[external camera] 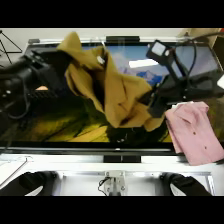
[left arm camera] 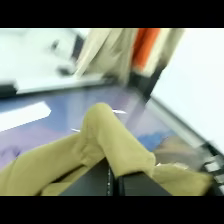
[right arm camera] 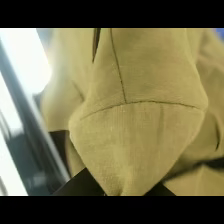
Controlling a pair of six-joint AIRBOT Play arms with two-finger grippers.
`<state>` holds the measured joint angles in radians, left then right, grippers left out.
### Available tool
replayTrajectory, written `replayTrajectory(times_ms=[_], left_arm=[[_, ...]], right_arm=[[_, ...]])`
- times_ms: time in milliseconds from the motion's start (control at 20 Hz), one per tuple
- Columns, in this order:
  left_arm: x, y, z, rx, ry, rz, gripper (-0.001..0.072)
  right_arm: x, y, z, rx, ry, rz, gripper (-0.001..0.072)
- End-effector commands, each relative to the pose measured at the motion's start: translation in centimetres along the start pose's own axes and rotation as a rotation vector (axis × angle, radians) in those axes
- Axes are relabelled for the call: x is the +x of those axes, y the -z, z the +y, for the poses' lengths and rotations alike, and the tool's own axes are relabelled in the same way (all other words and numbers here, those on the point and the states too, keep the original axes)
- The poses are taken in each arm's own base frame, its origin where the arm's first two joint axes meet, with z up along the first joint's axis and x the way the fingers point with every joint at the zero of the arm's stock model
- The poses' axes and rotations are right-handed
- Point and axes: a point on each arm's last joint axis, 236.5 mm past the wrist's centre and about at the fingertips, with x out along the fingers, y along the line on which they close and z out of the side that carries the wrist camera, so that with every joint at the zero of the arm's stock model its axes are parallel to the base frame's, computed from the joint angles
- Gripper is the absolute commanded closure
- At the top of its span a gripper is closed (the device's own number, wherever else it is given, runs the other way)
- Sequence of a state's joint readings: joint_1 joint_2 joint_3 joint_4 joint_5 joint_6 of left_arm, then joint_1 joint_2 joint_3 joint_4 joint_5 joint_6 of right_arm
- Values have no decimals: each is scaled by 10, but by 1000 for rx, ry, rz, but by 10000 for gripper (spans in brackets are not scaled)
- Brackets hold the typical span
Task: Fold the shirts.
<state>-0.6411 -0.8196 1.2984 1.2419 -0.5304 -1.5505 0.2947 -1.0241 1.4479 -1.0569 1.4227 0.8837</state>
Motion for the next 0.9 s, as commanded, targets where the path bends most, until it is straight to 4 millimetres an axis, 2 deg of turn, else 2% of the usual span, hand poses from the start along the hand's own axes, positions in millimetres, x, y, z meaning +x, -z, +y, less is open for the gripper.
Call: replayTrajectory(times_ms=[0,150,250,400,550,650,750,800,850], left_arm=[[-9,-9,-18,89,25,20,671],[-14,27,13,197,-85,185,671],[-19,37,33,231,-156,242,671],[-18,24,42,263,-190,192,671],[-17,5,47,204,-209,110,670],[-16,5,46,200,-206,108,670],[-16,14,49,197,-212,149,669],[-15,22,51,195,-218,179,651],[-11,28,49,187,-205,195,416]], right_arm=[[-2,-40,-8,121,78,-152,656],[-19,-46,-14,120,140,-191,656],[-31,-49,-7,106,150,-216,656],[-43,-48,1,95,151,-224,657],[-45,-48,3,95,152,-229,657],[-47,-52,0,93,163,-246,657],[-57,-64,-8,85,212,-310,657],[-68,-72,-16,71,265,-355,658],[-80,-81,-23,59,316,-402,658]])
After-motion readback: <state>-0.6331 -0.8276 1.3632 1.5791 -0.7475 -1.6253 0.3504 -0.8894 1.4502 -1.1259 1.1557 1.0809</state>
